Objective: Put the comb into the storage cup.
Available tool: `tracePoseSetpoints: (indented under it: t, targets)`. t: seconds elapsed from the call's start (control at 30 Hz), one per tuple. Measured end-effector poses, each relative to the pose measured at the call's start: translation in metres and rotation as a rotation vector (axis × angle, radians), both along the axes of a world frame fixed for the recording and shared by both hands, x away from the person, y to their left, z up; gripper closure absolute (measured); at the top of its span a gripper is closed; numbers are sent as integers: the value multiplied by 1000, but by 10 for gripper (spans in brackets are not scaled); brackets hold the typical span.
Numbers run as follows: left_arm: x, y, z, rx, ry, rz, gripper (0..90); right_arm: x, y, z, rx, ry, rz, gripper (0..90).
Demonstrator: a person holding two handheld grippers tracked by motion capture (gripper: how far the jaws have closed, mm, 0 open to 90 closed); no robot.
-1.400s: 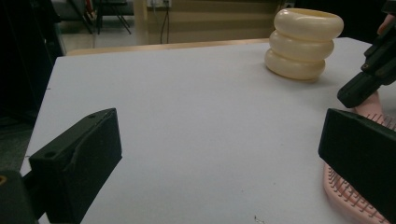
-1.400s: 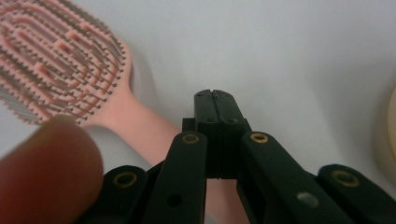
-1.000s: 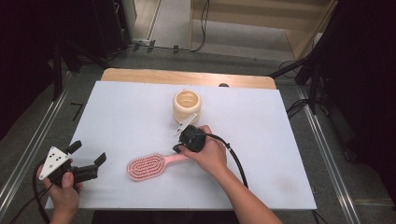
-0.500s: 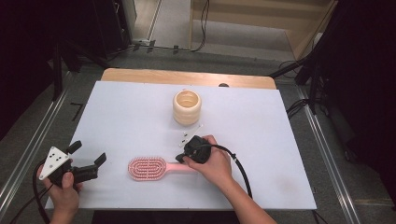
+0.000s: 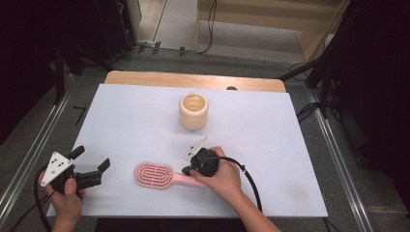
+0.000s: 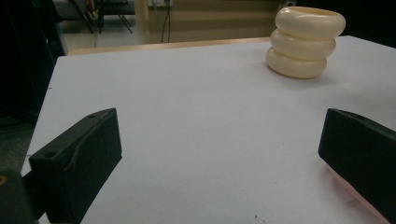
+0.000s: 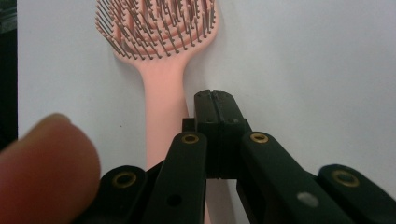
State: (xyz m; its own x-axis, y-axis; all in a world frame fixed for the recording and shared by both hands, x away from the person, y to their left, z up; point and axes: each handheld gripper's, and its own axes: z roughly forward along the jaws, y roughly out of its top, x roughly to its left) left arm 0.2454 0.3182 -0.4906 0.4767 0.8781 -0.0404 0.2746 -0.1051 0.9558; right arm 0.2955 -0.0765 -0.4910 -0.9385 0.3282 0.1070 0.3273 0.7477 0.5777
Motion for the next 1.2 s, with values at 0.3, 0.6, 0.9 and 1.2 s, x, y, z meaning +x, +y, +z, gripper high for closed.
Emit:
tracePoseSetpoints:
  t: [0.3,0.6,0.9,1.2]
  targets:
    - [0,0,0,0,1,-1,0,2,-8,12,67,-36,-92,478]
    - [0,0,0,0,1,-3,0,-1,-7,20,69,-36,-92,0]
    - [0,0,0,-1,1,-2,0,-9,10,25,-27,-72,-67,0]
    - [0,0,0,0,0,-3,0,-11,22,18,-98,-45,-19,0]
